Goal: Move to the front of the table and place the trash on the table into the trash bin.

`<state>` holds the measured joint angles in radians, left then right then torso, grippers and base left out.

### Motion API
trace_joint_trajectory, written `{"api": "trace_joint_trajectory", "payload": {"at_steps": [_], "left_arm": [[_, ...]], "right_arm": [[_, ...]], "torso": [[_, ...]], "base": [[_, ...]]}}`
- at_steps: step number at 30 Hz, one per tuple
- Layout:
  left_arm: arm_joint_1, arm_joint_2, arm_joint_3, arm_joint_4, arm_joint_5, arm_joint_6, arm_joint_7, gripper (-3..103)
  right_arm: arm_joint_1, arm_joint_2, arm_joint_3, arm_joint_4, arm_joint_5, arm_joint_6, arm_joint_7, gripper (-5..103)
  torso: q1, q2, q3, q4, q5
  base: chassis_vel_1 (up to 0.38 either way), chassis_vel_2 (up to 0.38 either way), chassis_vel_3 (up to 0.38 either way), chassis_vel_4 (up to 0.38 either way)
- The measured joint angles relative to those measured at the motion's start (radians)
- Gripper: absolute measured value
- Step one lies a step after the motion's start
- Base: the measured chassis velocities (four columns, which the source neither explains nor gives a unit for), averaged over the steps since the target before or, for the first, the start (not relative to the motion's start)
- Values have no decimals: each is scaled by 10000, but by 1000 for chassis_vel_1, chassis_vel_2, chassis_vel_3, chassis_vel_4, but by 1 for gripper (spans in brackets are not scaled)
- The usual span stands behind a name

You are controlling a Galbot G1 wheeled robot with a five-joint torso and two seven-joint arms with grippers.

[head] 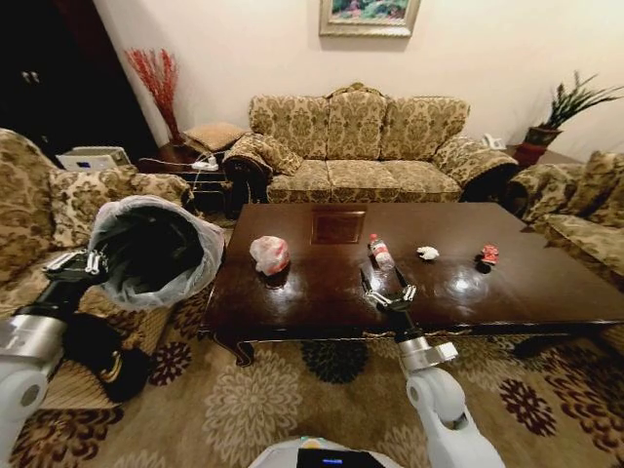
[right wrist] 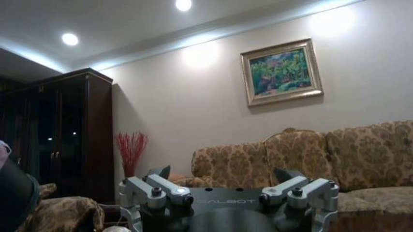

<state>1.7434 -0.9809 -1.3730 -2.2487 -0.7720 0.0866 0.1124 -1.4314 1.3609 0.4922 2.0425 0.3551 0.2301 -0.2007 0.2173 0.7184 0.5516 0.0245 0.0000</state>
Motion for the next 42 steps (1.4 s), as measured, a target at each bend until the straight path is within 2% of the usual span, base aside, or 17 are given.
{"api": "trace_joint_trajectory", "payload": {"at_steps": [2,11,42], "left_arm": [[0,-2,0,1,4,1,-3,3],[1,-6,0,0,7,0,-4,3],[2,-7,-6,-1,7,0,-7,3]], "right_arm": [[0,0,0,3,0,-2,0,100],[-2,1,2,6,-1,-7,0,100],[-3,1,3,12,-4,-9,-5,100]], "torso": [[-2,1,-1,3,-8],[-2,0,-1,2,3],[-3,1,-1,3,-1]], "base": [[0,0,0,0],[0,0,0,0],[0,0,0,0]]}}
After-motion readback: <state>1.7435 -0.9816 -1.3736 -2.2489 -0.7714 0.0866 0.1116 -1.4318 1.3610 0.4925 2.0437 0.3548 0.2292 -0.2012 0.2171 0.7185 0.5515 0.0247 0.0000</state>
